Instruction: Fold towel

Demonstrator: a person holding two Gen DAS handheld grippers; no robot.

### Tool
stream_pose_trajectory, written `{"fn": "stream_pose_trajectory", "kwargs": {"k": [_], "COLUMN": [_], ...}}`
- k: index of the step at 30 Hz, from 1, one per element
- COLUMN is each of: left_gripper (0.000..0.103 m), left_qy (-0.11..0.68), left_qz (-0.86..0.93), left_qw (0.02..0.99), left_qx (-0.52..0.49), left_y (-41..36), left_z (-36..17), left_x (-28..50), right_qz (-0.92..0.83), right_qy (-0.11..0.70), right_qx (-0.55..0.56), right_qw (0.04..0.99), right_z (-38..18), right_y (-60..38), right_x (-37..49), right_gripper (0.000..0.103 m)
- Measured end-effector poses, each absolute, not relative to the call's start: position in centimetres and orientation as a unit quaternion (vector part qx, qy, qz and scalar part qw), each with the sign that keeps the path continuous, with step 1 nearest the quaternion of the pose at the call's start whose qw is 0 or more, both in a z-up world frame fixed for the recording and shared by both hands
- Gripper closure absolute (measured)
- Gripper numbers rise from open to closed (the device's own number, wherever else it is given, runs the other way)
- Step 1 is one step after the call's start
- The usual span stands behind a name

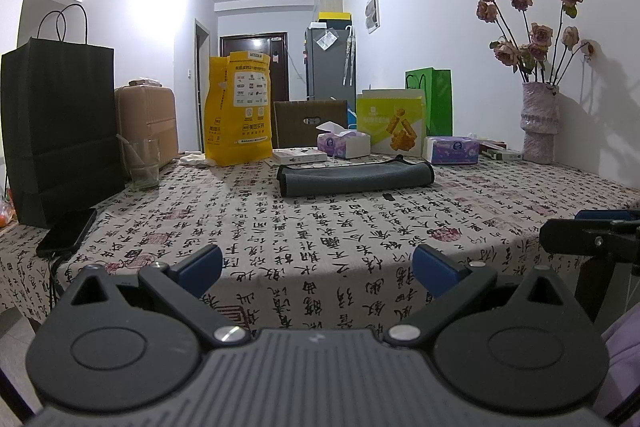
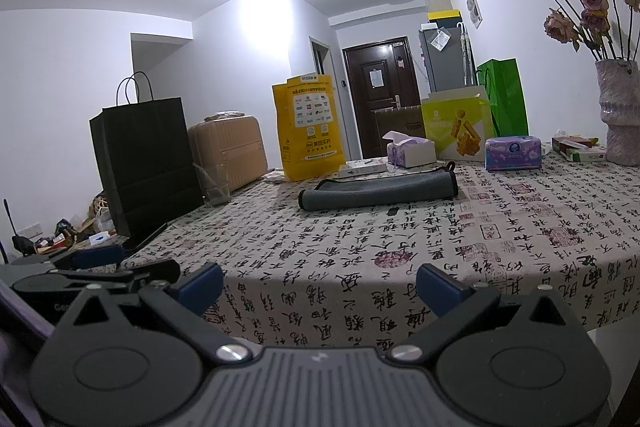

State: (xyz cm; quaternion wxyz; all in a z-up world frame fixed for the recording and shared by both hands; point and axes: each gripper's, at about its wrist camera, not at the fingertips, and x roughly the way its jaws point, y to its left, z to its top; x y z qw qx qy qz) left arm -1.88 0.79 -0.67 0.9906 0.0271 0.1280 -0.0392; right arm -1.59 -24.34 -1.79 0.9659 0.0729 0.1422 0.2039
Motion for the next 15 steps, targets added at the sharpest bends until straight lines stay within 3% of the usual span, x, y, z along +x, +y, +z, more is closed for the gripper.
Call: {"fn": "stream_pose_trajectory", "kwargs": {"k": [15], "left_gripper": [0.0], "left_qy": [0.133], "left_qz": [-0.047], "left_qw": [0.99], "left_qx": [0.025], "left_y": [0.61], "left_z": [-0.62], "left_x": [-1.89], "right_qz": [0.205], "right_qy": [0.143], "right_qx": [0.074], "right_qw": [0.966], "right_z": [-1.82], "right_y": [-24.35], "right_x": [-1.61], "right_gripper": [0.0]}}
